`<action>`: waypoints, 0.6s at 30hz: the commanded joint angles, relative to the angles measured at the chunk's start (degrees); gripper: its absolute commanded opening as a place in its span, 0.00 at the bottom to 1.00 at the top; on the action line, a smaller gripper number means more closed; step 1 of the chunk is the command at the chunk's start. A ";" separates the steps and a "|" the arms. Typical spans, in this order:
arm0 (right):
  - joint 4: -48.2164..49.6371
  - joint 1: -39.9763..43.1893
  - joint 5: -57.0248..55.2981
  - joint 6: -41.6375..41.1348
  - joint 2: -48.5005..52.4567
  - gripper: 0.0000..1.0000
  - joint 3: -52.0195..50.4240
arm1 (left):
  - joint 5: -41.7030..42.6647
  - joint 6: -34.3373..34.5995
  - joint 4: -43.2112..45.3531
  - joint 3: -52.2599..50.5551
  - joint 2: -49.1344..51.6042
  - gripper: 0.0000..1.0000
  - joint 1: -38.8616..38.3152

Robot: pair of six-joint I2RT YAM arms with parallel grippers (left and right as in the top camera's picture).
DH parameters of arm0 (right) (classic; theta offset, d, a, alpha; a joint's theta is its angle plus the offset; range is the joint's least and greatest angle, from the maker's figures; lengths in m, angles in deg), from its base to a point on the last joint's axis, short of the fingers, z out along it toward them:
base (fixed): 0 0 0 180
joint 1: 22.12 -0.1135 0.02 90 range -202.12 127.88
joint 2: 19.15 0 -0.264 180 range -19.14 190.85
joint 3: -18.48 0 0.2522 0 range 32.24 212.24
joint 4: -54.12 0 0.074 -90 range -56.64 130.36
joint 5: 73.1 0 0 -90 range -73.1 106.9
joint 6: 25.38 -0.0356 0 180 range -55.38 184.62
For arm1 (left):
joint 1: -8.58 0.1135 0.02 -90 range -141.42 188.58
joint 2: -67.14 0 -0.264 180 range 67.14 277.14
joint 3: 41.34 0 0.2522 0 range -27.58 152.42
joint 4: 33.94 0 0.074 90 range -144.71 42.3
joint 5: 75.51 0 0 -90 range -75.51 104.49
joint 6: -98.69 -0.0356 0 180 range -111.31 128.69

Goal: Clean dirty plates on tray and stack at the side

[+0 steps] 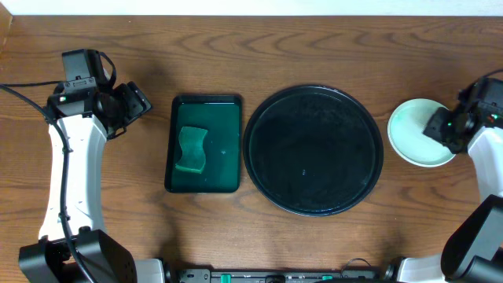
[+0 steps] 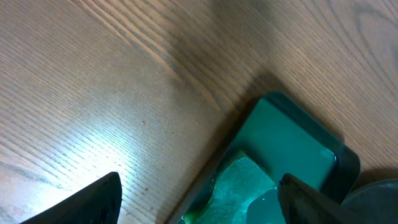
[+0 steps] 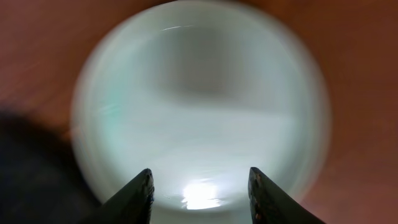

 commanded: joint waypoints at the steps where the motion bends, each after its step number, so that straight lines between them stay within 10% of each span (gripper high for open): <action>1: -1.68 -4.59 17.90 6.75 -1.51 0.47 0.02 | -0.33 0.50 -0.09 0.57 0.17 0.81 0.22; 18: -2.73 -51.04 8.07 4.13 -1.40 0.50 -0.07 | -0.33 0.50 -0.09 0.57 0.17 0.81 0.22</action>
